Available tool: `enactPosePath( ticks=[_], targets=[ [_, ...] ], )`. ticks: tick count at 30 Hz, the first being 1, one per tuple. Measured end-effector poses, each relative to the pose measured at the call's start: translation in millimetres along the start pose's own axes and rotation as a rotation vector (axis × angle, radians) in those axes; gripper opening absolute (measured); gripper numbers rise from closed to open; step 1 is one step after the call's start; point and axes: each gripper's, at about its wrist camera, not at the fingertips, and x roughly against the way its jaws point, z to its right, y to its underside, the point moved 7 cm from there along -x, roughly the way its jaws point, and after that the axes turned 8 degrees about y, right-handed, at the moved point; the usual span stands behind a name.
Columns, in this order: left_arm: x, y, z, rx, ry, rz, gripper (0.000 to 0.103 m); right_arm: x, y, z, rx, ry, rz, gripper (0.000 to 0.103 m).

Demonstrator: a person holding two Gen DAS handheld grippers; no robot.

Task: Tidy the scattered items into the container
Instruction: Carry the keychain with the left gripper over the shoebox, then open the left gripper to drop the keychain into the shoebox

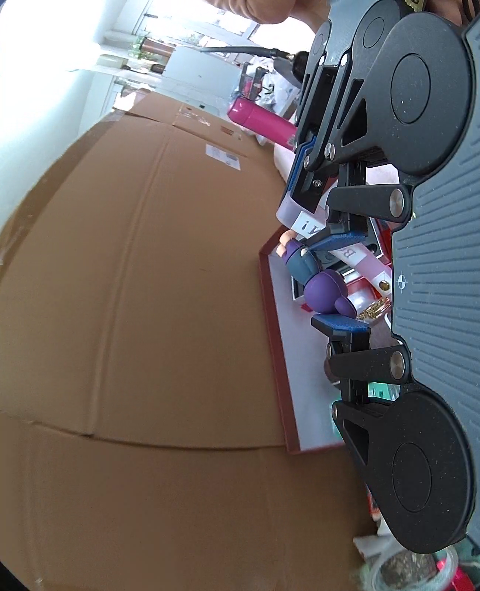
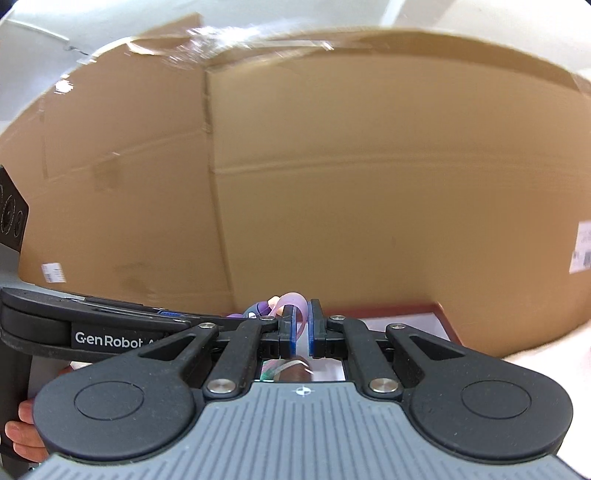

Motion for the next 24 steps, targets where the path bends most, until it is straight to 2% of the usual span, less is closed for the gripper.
enactPosePath(
  ticks=[9,17,19,20,21,22,24],
  targets=[
    [-62.3,35.1,-11.7,0.006,0.006,-0.114,0.037,-40.7,40.9,38.2,-0.074,0.032,-0.115,0.007],
    [-77.4,45.3,-23.1,0.033,-0.001,-0.15,0.039,-58.4,55.2,37.1,-0.071,0.034,-0.155,0.008],
    [-78.0,44.1,-22.3,0.031,0.0,-0.145,0.052,-57.7,55.7,40.4,-0.063,0.045,-0.155,0.009],
    [-76.8,43.1,-22.4,0.029,-0.007,-0.135,0.056,-56.6,56.1,41.7,-0.049,0.06,-0.153,0.016],
    [-74.0,41.4,-22.6,0.028,-0.015,-0.122,0.066,-55.8,56.1,42.5,-0.031,0.085,-0.15,0.026],
    [-69.9,39.5,-23.8,0.029,-0.027,-0.103,0.077,-55.1,56.0,44.4,-0.009,0.12,-0.143,0.032],
    [-61.2,36.5,-26.1,0.037,-0.035,-0.068,0.089,-51.9,55.3,47.9,0.04,0.189,-0.123,0.062]
  ],
)
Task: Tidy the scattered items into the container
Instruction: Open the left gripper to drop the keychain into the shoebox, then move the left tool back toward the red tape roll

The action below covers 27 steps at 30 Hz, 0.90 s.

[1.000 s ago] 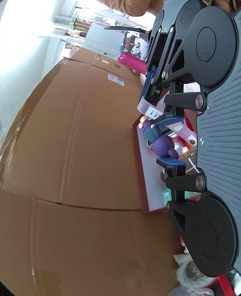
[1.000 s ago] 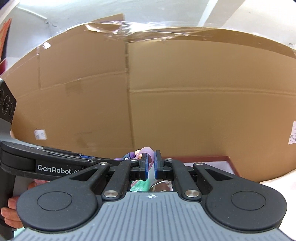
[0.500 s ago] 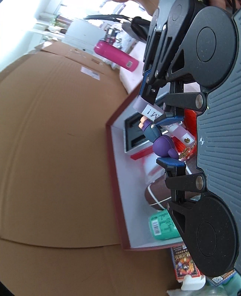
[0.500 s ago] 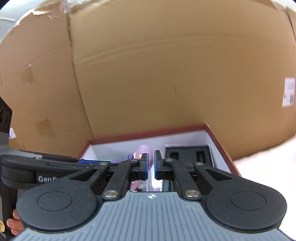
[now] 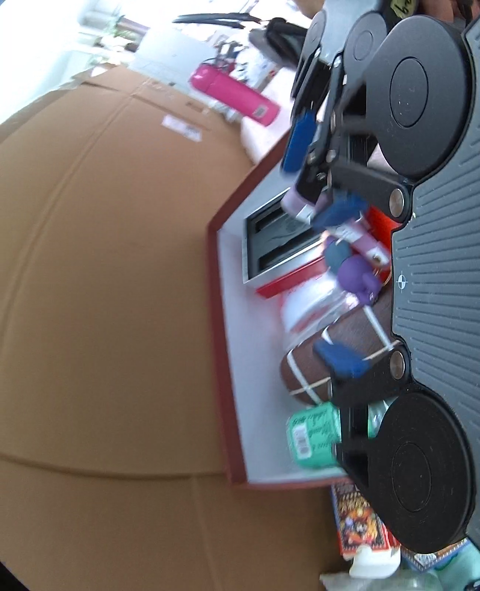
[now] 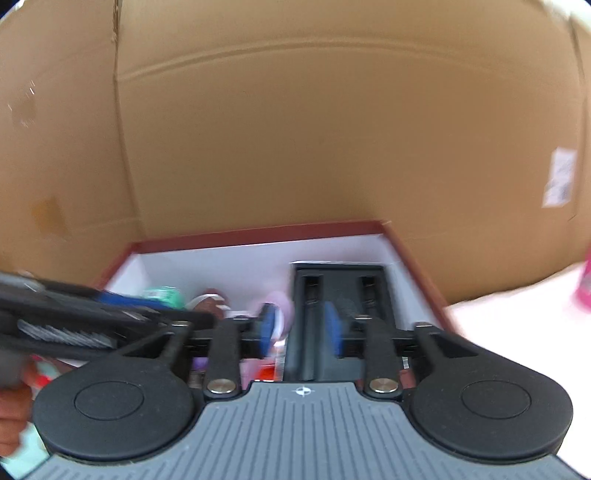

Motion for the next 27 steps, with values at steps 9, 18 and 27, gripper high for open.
enactPosePath(
  ticks=[9,18,27],
  targets=[
    [25.2,2.5,5.5,-0.011,-0.002,0.059,0.097,25.2,-0.6,3.5,0.155,0.138,0.078,0.085],
    [42.0,3.9,13.1,-0.026,-0.01,0.073,0.097,29.7,0.3,6.2,0.257,0.126,0.007,0.089],
    [48.9,9.4,17.2,-0.026,-0.026,0.063,0.097,52.7,11.3,18.9,0.282,0.17,0.038,0.093]
  ],
)
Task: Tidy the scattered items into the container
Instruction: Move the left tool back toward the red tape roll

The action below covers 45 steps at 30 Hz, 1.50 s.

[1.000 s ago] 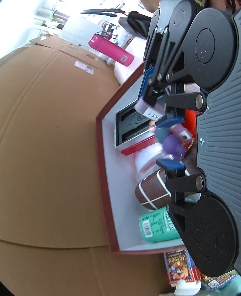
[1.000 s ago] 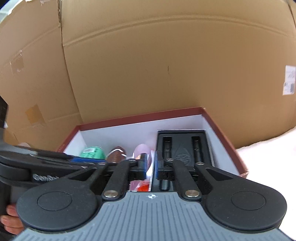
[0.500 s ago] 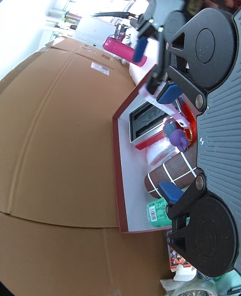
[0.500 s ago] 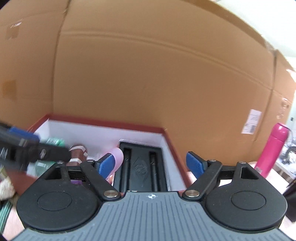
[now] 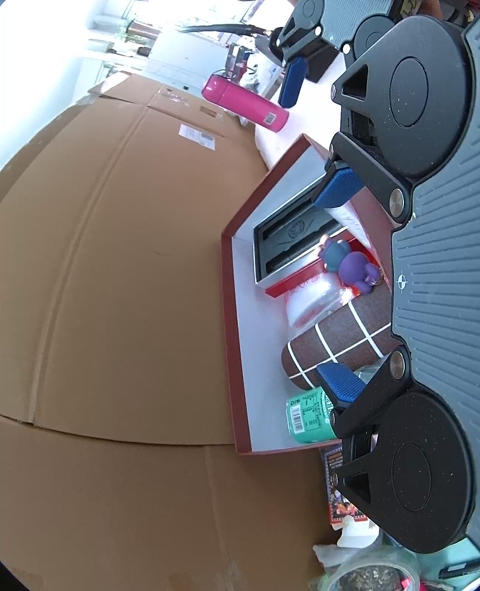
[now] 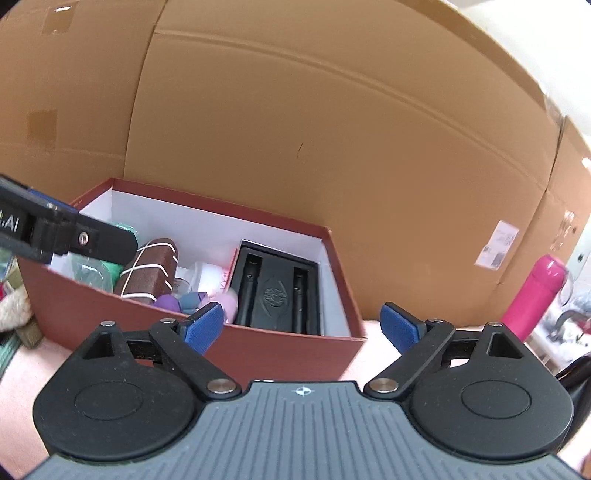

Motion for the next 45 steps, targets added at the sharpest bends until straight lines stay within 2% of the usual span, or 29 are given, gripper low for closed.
enactPosePath(
  ticks=[8,10,17,24,28,33,39,45],
  targets=[
    [13.6,1.6,13.0,-0.006,-0.005,0.012,0.098,22.8,-6.6,9.7,-0.066,0.005,0.043,0.095],
    [18.3,3.7,16.0,-0.012,-0.013,0.016,0.101,29.4,-9.0,8.8,-0.082,-0.017,0.061,0.098],
    [42.2,16.3,19.5,0.012,-0.044,0.028,0.103,57.4,-13.4,-7.7,-0.111,-0.14,0.112,0.101],
    [76.0,36.1,12.0,0.045,-0.127,0.025,0.103,83.7,-10.7,-34.7,-0.112,-0.226,0.143,0.101],
    [94.0,50.4,4.7,0.058,-0.176,0.01,0.103,92.9,-6.5,-50.7,-0.115,-0.255,0.131,0.101],
    [112.8,70.4,-5.8,0.09,-0.196,-0.003,0.103,108.6,3.1,-66.8,-0.137,-0.297,0.107,0.101],
    [147.3,108.0,-30.3,0.149,-0.195,-0.004,0.103,125.1,18.6,-99.7,-0.129,-0.406,0.068,0.101],
    [175.2,135.8,-59.2,0.177,-0.249,0.0,0.103,132.6,32.7,-143.8,-0.109,-0.513,0.011,0.101]
  ],
)
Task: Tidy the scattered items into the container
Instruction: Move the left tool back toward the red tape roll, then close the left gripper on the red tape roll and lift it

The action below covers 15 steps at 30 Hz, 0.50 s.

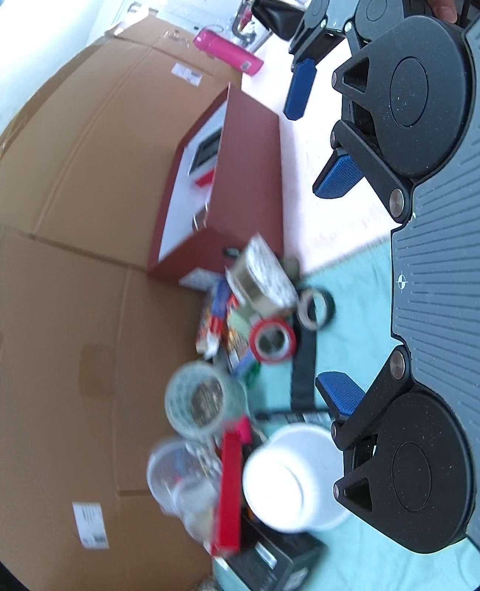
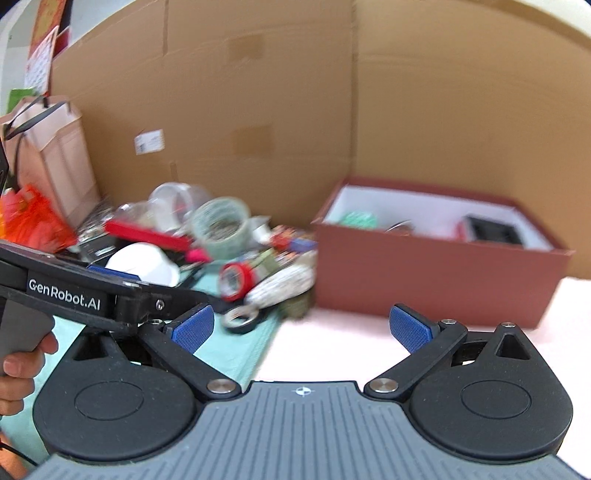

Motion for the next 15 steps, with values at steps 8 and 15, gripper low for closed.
enactPosePath(
  ticks=[8,15],
  targets=[
    [2.9,4.0,-27.3,0.022,0.028,0.008,0.103,-23.1,14.4,-38.3,0.102,-0.007,-0.035,0.098],
    [-22.1,-15.7,-36.6,-0.027,0.029,0.017,0.097,-49.6,18.3,-45.4,0.073,0.015,-0.085,0.081]
  ],
)
